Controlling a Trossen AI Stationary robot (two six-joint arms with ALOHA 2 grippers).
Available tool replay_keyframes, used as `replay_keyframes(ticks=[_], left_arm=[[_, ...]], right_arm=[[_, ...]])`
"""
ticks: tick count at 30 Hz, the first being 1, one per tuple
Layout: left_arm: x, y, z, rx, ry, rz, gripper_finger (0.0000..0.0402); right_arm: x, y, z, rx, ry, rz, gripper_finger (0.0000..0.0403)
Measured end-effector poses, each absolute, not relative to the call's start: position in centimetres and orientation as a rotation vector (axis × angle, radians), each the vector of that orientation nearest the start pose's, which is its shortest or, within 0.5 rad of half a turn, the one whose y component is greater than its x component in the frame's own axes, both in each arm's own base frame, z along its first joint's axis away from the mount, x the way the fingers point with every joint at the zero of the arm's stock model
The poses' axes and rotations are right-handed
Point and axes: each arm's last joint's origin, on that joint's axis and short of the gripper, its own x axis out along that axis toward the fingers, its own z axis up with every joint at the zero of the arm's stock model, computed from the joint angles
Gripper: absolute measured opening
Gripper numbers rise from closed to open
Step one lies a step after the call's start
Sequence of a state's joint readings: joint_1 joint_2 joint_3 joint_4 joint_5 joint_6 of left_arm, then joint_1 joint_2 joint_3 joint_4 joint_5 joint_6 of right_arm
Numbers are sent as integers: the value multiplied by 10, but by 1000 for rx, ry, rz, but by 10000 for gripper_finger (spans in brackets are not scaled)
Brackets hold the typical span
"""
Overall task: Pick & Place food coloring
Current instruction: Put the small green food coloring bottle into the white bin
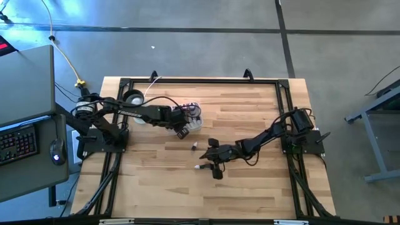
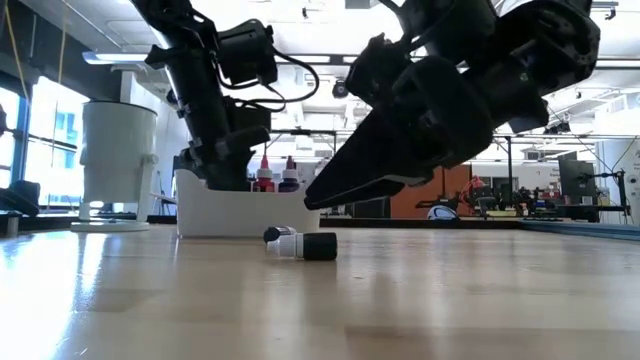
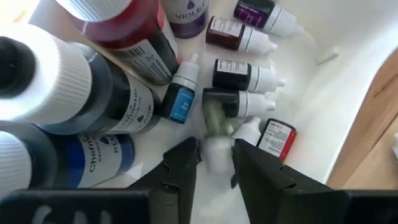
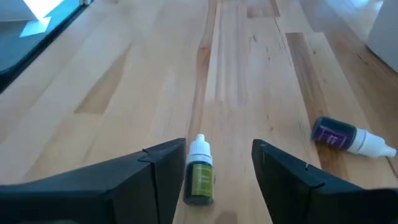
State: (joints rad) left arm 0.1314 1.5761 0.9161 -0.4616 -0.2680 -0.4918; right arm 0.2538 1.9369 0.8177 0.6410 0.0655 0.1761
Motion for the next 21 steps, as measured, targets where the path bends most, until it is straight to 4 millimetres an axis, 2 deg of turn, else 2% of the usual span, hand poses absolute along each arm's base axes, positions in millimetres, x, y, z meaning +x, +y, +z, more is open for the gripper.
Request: replay_keyframes(ticks=[8, 11, 15, 18, 21], left_arm=[[291, 46, 180, -361, 991, 619, 181], [293, 44, 186, -439, 1002, 558, 195], [301, 39, 210, -481, 982, 475, 197], [307, 30, 239, -423, 918, 479, 198], [301, 18, 269, -347, 902, 491, 198]], right_arm=[[350, 91, 112, 101, 485, 168, 179], [350, 92, 112, 96, 483, 170, 179], [350, 92, 112, 79, 482, 173, 179], [349, 94, 112, 80, 482, 176, 179], [348, 97, 110, 80, 487, 172, 179]])
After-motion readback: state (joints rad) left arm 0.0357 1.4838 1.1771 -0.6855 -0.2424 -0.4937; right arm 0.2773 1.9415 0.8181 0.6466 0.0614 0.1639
